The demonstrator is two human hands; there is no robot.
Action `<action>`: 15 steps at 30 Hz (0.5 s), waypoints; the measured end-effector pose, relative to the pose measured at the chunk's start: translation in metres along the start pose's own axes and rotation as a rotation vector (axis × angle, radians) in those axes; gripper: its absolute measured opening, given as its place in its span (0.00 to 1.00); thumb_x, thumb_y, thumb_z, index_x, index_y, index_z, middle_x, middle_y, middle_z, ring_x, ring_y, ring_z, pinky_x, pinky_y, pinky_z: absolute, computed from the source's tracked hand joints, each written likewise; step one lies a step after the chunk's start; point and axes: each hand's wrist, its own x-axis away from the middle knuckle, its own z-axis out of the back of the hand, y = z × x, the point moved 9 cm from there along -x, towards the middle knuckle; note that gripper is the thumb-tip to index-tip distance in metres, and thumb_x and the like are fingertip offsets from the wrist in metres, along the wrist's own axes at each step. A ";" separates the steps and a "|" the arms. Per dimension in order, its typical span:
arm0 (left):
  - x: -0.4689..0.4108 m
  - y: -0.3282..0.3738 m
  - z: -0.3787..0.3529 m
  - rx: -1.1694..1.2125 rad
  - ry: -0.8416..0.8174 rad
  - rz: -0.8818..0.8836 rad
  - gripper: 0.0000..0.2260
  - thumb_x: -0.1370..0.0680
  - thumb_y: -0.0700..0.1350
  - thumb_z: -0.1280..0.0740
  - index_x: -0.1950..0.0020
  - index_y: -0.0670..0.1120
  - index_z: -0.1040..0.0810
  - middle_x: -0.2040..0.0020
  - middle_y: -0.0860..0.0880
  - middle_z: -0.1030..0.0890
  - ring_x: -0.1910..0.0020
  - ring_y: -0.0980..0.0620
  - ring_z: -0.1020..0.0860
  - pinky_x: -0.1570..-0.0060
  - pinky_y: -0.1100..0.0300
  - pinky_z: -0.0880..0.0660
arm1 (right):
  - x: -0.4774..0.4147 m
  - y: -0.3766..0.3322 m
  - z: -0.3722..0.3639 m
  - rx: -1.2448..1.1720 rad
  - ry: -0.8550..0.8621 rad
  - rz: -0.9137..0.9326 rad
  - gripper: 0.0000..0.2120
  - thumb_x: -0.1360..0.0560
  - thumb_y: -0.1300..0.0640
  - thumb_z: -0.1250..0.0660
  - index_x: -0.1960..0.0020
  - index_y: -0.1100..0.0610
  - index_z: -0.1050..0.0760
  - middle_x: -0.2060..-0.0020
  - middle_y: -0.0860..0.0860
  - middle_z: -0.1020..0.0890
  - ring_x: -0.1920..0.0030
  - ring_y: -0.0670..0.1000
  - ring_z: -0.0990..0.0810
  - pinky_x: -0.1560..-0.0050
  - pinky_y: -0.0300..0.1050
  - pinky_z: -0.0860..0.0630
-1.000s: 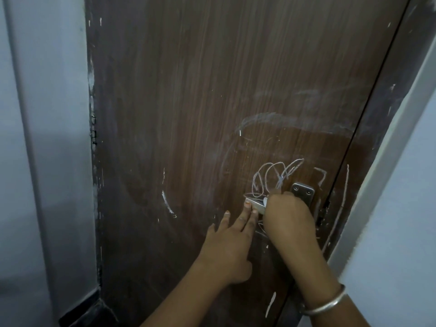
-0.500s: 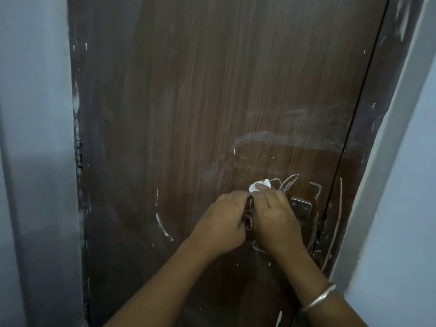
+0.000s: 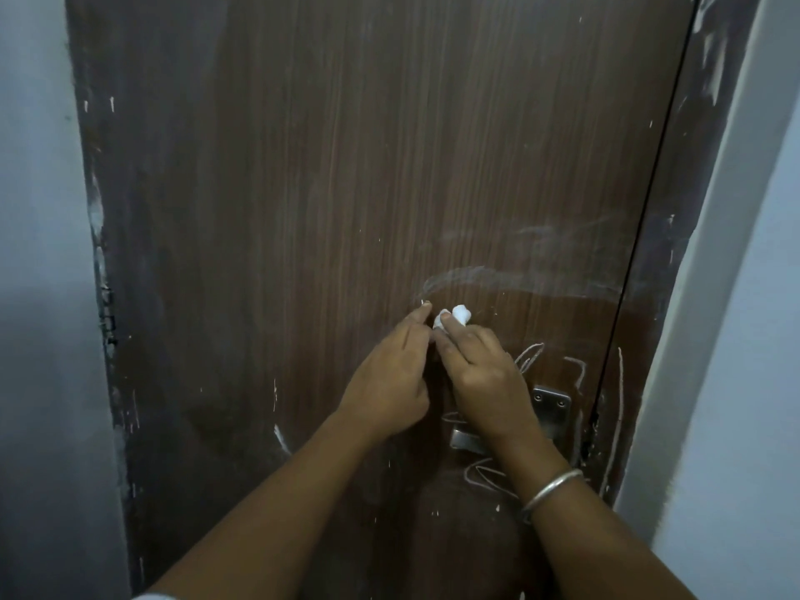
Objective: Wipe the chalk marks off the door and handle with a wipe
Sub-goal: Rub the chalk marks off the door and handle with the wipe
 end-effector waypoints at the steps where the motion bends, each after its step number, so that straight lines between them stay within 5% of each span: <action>1: -0.002 0.000 -0.001 -0.012 -0.012 -0.020 0.21 0.29 0.32 0.39 0.37 0.41 0.32 0.25 0.45 0.42 0.27 0.51 0.42 0.32 0.59 0.38 | -0.003 0.001 0.004 -0.002 0.032 0.001 0.15 0.32 0.69 0.27 0.46 0.67 0.21 0.46 0.63 0.19 0.56 0.60 0.20 0.58 0.48 0.20; 4: -0.008 -0.001 -0.004 -0.046 -0.042 -0.061 0.20 0.29 0.32 0.39 0.38 0.41 0.32 0.24 0.45 0.44 0.27 0.51 0.42 0.34 0.60 0.37 | -0.008 0.002 0.002 0.051 0.051 0.038 0.12 0.32 0.69 0.28 0.48 0.67 0.21 0.48 0.62 0.19 0.55 0.60 0.21 0.60 0.47 0.21; 9: -0.017 -0.001 -0.012 -0.012 -0.069 -0.054 0.23 0.29 0.31 0.40 0.34 0.41 0.34 0.23 0.47 0.46 0.28 0.52 0.40 0.40 0.63 0.34 | 0.000 0.003 -0.013 0.178 -0.111 0.054 0.18 0.29 0.64 0.31 0.40 0.66 0.25 0.41 0.61 0.22 0.39 0.62 0.24 0.39 0.54 0.26; 12: -0.020 -0.007 -0.018 0.058 -0.109 0.018 0.33 0.30 0.31 0.40 0.26 0.43 0.46 0.25 0.46 0.41 0.30 0.51 0.36 0.42 0.64 0.32 | 0.008 0.002 -0.022 0.237 -0.220 0.014 0.22 0.28 0.59 0.35 0.35 0.65 0.29 0.35 0.61 0.27 0.33 0.61 0.31 0.35 0.55 0.32; 15: -0.019 -0.009 -0.021 0.073 -0.127 0.056 0.38 0.30 0.31 0.40 0.24 0.46 0.53 0.24 0.48 0.43 0.32 0.52 0.33 0.43 0.64 0.31 | 0.008 -0.001 -0.027 0.320 -0.294 0.010 0.25 0.23 0.55 0.49 0.30 0.65 0.37 0.30 0.61 0.34 0.28 0.61 0.40 0.30 0.56 0.40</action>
